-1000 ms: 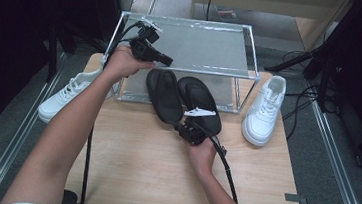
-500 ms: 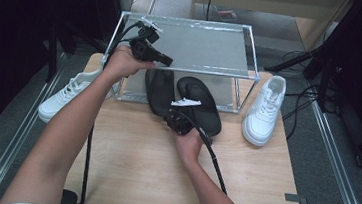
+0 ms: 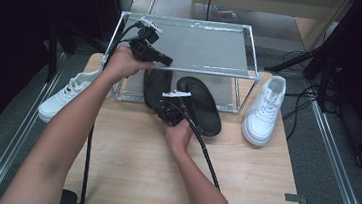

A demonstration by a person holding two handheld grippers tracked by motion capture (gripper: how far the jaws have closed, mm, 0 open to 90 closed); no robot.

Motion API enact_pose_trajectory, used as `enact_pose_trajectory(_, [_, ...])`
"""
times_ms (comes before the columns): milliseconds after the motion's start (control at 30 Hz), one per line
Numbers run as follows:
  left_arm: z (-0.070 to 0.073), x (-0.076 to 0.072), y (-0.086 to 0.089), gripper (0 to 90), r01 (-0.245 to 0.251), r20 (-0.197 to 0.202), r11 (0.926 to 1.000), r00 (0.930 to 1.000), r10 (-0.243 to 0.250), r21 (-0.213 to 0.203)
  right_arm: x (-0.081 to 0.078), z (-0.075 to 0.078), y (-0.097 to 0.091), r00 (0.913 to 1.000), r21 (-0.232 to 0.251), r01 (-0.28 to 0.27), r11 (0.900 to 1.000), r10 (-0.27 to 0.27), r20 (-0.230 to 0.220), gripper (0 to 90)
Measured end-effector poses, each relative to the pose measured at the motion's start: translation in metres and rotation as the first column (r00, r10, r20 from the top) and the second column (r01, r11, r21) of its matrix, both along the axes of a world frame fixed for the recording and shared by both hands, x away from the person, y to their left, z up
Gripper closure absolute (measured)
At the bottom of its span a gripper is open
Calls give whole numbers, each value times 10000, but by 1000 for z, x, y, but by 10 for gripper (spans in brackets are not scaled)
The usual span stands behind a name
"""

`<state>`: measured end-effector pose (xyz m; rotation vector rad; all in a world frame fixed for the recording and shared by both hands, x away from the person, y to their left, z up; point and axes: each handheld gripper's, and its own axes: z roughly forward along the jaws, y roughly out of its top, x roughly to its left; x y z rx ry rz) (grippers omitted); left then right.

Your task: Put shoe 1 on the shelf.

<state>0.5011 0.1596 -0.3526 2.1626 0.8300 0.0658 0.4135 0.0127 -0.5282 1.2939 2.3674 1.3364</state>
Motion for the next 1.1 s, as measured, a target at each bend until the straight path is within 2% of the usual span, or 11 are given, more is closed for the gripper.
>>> enact_pose_trajectory(100, [0,0,0,890,0,-41,10000,10000,0,-40,3,-1,2,10000,-24,-58,10000,58,51,900])
enact_pose_trajectory(200, [0,0,0,890,-1,-42,10000,10000,1,-38,3,1,1,9999,43,-77,10000,78,-138,900])
enact_pose_trajectory(500, [0,1,0,890,-24,-45,10000,10000,24,-61,-16,17,-19,9983,63,-537,9985,536,211,900])
enact_pose_trajectory(600, [0,1,0,890,-34,-68,10000,10000,33,-72,-26,21,-31,9975,53,-616,9981,614,362,900])
enact_pose_trajectory(733, [0,1,0,889,-63,-89,10000,9999,63,-41,-37,24,-50,9983,236,-550,9982,544,226,900])
enact_pose_trajectory(867, [0,1,0,889,-84,-96,9999,9999,83,-56,-47,27,-68,9979,164,-579,9982,574,294,900])
enact_pose_trajectory(1033, [0,1,1,889,-60,-146,9999,9999,58,-100,-59,28,-94,9987,304,-385,9988,375,333,900])
enact_pose_trajectory(1100, [0,1,1,889,-78,-119,9999,9999,77,-74,-63,28,-104,9985,210,-275,9994,264,487,900])
